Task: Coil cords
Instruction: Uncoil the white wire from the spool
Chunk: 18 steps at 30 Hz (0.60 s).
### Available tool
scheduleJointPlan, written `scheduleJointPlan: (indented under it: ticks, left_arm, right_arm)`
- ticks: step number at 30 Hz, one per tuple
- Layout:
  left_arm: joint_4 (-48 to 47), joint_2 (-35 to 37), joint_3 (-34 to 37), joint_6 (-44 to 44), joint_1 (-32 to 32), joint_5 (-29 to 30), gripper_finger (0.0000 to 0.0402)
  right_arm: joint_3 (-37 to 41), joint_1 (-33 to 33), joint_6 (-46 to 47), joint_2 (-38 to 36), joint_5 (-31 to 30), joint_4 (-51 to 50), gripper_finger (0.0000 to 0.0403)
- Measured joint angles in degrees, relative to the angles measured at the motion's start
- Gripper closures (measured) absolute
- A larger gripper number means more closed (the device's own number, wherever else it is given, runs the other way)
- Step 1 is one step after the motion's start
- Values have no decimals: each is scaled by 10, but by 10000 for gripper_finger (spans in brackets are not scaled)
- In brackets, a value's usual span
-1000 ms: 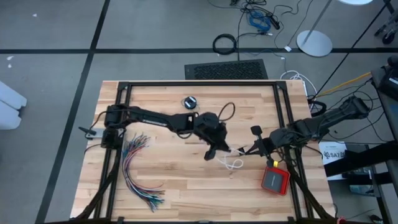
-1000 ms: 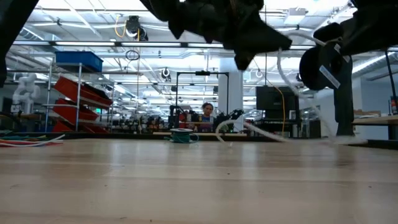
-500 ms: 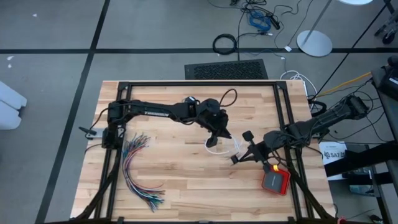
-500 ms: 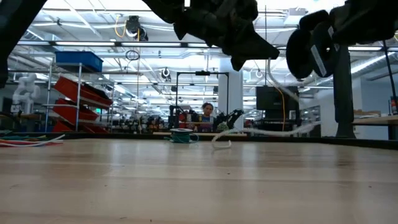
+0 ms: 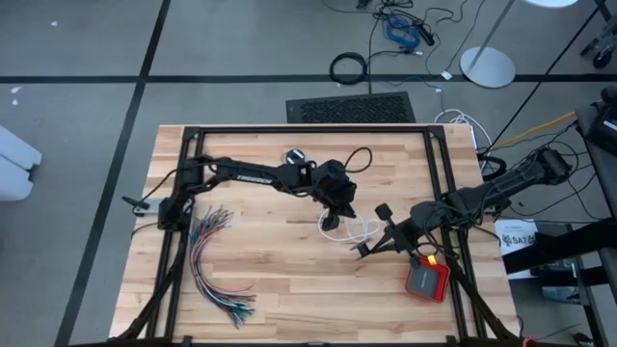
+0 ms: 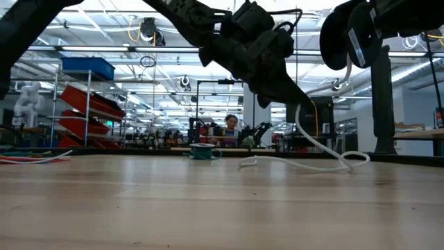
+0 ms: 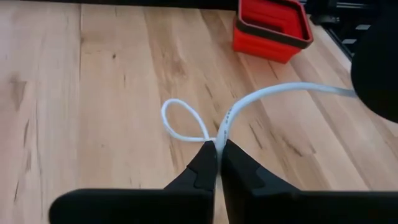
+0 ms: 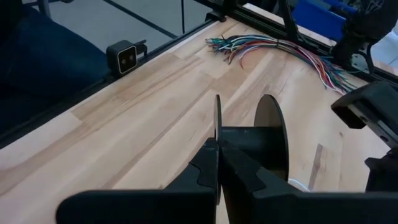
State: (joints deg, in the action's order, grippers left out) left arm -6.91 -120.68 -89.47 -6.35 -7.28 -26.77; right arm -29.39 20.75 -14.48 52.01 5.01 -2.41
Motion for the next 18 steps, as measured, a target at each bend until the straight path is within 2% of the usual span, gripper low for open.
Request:
scheduleJointPlan:
  ticks: [9,16,18]
  left_arm:
    - [-15,-5,0,-2,9,-3,383]
    - [-20,-11,0,0,10,35,382]
    - [-9,-11,0,-1,10,45,381]
  right_arm:
    - [0,0,-21,0,-10,1,403]
    - [0,16,-107,10,-74,-85,403]
    - [0,22,-125,22,-111,-97,403]
